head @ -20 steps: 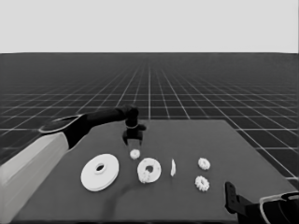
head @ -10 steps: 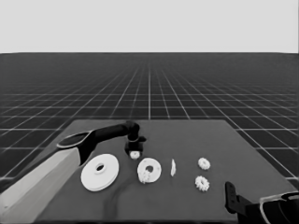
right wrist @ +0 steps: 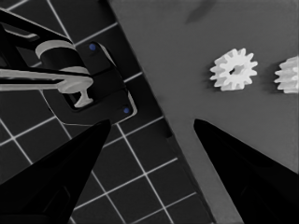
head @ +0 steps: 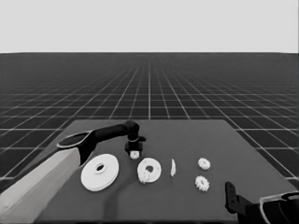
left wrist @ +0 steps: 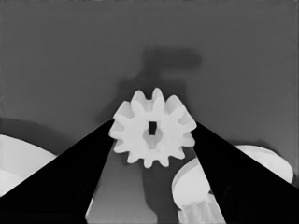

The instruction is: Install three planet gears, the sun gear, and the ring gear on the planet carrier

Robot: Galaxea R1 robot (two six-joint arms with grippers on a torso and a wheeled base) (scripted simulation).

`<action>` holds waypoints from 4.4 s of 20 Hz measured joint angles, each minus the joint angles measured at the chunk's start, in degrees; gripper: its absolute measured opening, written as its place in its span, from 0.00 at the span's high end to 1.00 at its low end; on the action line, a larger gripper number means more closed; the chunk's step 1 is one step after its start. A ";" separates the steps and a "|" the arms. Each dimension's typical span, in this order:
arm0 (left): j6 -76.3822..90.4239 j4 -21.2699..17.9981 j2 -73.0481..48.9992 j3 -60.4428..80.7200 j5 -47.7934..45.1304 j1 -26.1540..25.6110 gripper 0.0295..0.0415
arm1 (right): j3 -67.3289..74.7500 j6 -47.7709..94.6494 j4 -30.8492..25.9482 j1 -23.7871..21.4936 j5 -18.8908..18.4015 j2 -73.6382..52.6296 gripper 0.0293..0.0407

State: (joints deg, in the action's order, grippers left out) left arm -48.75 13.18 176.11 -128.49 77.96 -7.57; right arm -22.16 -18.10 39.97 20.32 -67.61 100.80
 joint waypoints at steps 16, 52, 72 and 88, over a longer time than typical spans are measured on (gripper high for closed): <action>-18.82 -5.07 -1.00 21.15 8.53 8.82 0.86 | 0.00 0.00 0.00 0.00 0.00 0.00 0.19; 32.89 1.23 -38.10 71.07 -22.46 19.03 0.01 | 0.00 0.00 0.00 0.00 0.00 0.00 0.19; 68.84 4.59 -75.56 104.55 -39.20 27.17 0.25 | -69.42 -27.86 -27.38 -14.09 -10.51 35.71 0.19; 68.85 4.59 -75.56 104.55 -39.20 27.17 0.25 | -73.71 -26.42 -25.34 -10.49 -7.46 37.78 0.83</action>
State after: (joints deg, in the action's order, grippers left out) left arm 20.10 17.77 100.55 -23.94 38.76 19.61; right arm -95.87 -44.51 14.64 9.84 -75.08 138.58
